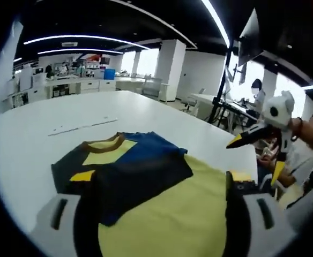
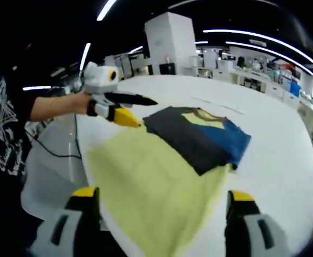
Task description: Fold the garment on the visible template until the final outline fits inside the template.
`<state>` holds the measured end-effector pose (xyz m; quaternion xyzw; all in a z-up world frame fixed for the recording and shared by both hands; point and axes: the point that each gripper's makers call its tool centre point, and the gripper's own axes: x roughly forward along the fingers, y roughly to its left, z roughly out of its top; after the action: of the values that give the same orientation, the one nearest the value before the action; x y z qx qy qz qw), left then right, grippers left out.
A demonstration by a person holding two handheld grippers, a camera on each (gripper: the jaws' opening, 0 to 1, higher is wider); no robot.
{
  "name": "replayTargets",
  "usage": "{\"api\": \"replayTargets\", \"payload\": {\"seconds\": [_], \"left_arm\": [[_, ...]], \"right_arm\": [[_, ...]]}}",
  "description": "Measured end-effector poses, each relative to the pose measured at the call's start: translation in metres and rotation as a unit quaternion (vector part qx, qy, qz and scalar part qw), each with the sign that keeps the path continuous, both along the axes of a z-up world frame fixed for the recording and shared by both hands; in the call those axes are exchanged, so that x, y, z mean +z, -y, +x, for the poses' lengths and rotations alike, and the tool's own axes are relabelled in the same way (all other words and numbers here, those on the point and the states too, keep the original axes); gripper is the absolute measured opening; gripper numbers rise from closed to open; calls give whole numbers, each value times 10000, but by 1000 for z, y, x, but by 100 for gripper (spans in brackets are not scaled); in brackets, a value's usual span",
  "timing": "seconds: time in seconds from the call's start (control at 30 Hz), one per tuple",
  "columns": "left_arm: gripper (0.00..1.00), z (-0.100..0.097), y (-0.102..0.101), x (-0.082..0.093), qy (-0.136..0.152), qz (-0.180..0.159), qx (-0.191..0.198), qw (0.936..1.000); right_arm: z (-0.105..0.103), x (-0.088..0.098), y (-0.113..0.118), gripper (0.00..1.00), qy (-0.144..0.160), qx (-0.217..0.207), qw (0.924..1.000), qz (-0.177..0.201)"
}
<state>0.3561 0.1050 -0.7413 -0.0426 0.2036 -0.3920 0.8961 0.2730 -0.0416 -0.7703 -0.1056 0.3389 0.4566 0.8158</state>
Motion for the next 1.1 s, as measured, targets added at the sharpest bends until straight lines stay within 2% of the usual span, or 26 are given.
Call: {"api": "replayTargets", "payload": {"seconds": [0.1,0.27,0.4,0.57,0.67,1.1], "left_arm": [[93,-13,-5,1,16,-25,-68,10000],[92,-34,-20,-7,-62,164,-169,9997],[92,-52,-33,-11,-72,324,-240,9992],[93,-71,-45,-17,-222,311,-312,9988],[90,-85,-50,-26,-222,629,-500,9965],[82,-121,-72,-56,-436,1182,-701,9895]], "right_arm": [[-4,-1,-5,97,-3,204,9998,-21],[-16,-11,-10,97,-113,563,9982,-141],[-24,-21,-10,96,-208,706,9969,-289],[-30,-30,-8,96,-253,853,9949,-479],[-35,-37,-6,95,-236,1001,9925,-662],[-52,-52,2,83,-187,1360,9855,-992]]}}
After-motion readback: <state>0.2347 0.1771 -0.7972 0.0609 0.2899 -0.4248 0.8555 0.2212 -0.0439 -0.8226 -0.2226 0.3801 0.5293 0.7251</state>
